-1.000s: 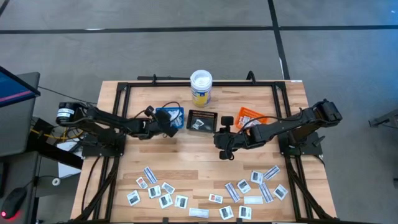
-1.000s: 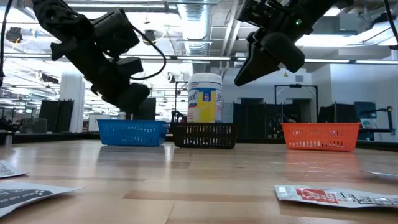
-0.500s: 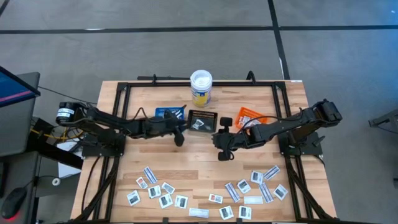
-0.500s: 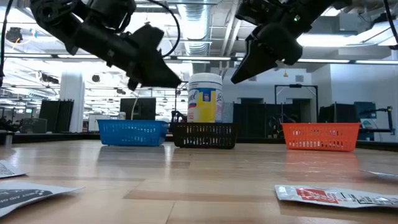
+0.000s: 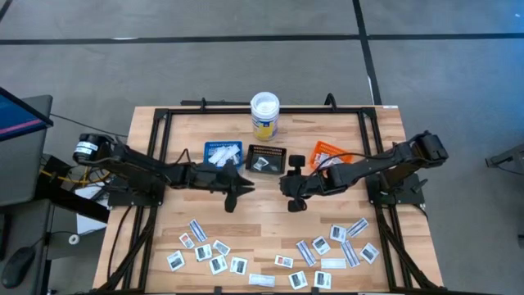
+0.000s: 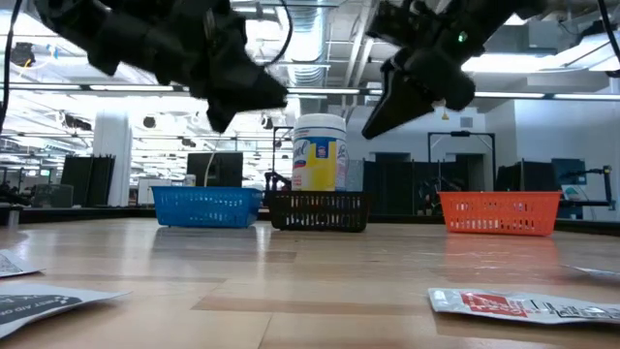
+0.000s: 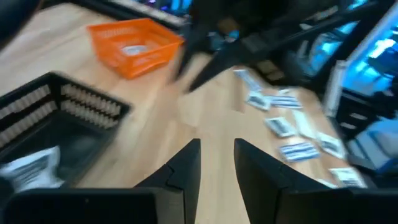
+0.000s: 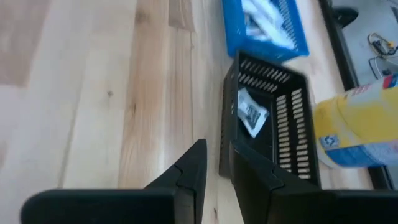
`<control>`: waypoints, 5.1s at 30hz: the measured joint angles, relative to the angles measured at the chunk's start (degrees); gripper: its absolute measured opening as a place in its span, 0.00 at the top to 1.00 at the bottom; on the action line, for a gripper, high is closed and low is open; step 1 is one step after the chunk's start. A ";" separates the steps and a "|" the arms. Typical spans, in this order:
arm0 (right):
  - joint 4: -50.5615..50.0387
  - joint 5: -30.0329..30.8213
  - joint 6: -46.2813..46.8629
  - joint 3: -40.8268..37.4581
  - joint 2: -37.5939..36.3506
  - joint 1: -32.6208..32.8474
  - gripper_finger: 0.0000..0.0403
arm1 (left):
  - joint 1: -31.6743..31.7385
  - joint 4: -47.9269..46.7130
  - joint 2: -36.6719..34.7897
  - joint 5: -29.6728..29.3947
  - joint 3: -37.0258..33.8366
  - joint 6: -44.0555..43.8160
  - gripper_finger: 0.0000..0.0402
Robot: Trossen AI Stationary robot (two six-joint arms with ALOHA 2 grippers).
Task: Pick & Place First Aid Supplies
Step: Put the blue bandage into the blue bin
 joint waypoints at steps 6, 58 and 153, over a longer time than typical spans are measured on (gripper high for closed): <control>-0.72 0.04 0.02 -0.07 1.14 -1.79 0.84 | -4.68 -10.68 0.76 -5.39 7.15 0.05 0.76; -6.66 -0.04 3.59 0.02 1.52 -1.20 0.84 | -29.96 -68.73 6.67 -3.22 6.76 -56.96 0.74; -31.45 -39.31 58.84 -24.90 -28.95 24.51 0.84 | 1.16 -9.61 6.73 -23.01 7.92 0.29 0.79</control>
